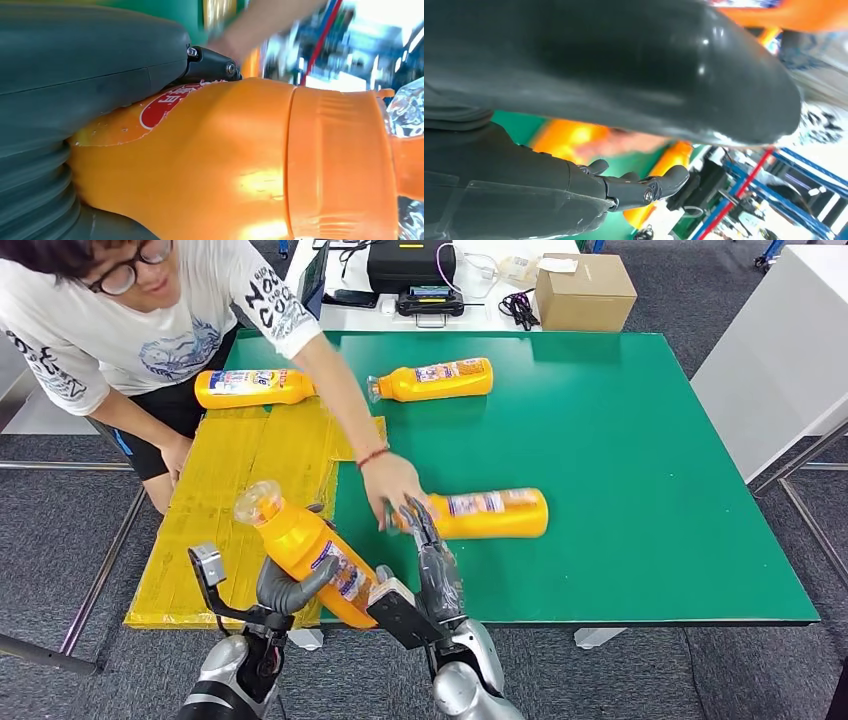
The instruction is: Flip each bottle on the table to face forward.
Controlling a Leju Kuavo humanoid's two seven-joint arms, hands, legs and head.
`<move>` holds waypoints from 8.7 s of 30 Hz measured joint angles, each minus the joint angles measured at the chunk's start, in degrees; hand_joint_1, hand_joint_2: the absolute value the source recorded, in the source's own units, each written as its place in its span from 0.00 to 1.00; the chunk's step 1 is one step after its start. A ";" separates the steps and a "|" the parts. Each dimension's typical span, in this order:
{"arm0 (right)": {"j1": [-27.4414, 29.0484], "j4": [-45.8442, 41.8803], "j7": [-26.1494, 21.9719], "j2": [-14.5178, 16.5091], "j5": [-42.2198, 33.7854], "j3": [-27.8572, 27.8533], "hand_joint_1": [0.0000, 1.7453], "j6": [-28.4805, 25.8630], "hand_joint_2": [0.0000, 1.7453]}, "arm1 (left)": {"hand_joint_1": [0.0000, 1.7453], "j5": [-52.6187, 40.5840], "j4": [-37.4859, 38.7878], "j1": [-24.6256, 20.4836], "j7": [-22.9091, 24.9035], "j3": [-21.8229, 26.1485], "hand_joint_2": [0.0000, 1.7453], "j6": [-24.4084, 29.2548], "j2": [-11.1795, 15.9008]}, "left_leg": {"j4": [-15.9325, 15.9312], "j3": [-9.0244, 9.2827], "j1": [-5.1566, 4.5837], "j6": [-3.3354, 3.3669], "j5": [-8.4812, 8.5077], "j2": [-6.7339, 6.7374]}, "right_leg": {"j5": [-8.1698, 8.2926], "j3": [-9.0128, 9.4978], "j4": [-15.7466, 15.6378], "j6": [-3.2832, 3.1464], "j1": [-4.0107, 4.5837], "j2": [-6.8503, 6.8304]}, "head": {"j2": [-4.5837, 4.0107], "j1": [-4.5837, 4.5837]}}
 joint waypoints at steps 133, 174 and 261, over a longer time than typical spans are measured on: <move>-2.05 -12.04 1.14 -4.69 -9.42 2.57 0.00 6.89 1.00 | 0.00 -27.65 -0.16 -13.57 -13.03 11.28 1.00 36.00 3.28 | -0.02 0.18 0.02 -0.04 0.06 0.02 | 0.02 0.18 0.02 -0.02 0.01 0.01 | 0.00 0.01; -23.28 9.14 16.22 -24.22 -7.19 3.14 0.00 38.43 1.00 | 0.00 -26.97 3.07 -4.68 -13.03 5.16 1.00 33.08 -0.95 | 0.02 0.10 -0.08 0.04 0.08 0.08 | 0.07 0.15 -0.01 0.05 -0.04 0.00 | 0.00 -0.01; -30.17 -2.06 19.74 -41.51 -22.64 30.66 0.00 46.22 1.00 | 0.00 -22.93 11.53 -9.35 -13.03 -0.38 1.00 31.31 -2.55 | 0.04 0.11 -0.08 0.05 0.07 0.08 | 0.09 0.14 -0.02 0.07 -0.03 0.00 | 0.00 -0.03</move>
